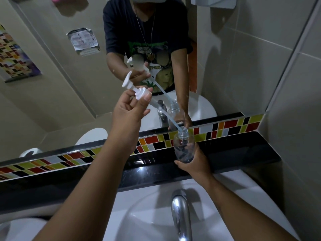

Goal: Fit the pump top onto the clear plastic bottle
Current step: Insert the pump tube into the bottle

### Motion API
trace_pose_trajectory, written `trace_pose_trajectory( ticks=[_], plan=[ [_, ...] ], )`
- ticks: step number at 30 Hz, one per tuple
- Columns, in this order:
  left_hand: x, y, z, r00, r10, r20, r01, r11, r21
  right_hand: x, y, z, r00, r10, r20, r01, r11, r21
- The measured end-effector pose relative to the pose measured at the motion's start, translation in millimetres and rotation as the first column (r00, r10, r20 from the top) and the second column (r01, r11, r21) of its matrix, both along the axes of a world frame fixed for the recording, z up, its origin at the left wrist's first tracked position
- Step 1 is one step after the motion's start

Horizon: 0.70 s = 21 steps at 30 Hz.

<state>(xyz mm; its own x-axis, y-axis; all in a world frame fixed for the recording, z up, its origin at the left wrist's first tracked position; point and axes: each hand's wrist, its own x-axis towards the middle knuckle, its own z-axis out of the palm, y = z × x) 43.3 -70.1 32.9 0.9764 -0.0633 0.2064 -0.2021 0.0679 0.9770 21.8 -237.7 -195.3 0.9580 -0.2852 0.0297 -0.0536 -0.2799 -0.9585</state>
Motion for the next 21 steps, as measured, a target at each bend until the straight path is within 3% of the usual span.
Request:
trace_pose_trajectory(
  ticks=[7, 17, 21],
  plan=[
    [-2, -28, -34, 0.991, -0.101, -0.087, 0.107, 0.992, 0.071, 0, 1, 0, 1.0, 0.004, 0.002, -0.004, 1.0, -0.009],
    [2, -42, -62, 0.986, -0.142, -0.088, 0.158, 0.967, 0.2, 1, 1, -2, 0.999, -0.011, 0.049, 0.013, 0.998, -0.054],
    [8, -45, -71, 0.976, -0.202, -0.078, 0.216, 0.922, 0.322, 0, 1, -1, 0.998, -0.015, 0.068, 0.02, 0.997, -0.077]
  ],
)
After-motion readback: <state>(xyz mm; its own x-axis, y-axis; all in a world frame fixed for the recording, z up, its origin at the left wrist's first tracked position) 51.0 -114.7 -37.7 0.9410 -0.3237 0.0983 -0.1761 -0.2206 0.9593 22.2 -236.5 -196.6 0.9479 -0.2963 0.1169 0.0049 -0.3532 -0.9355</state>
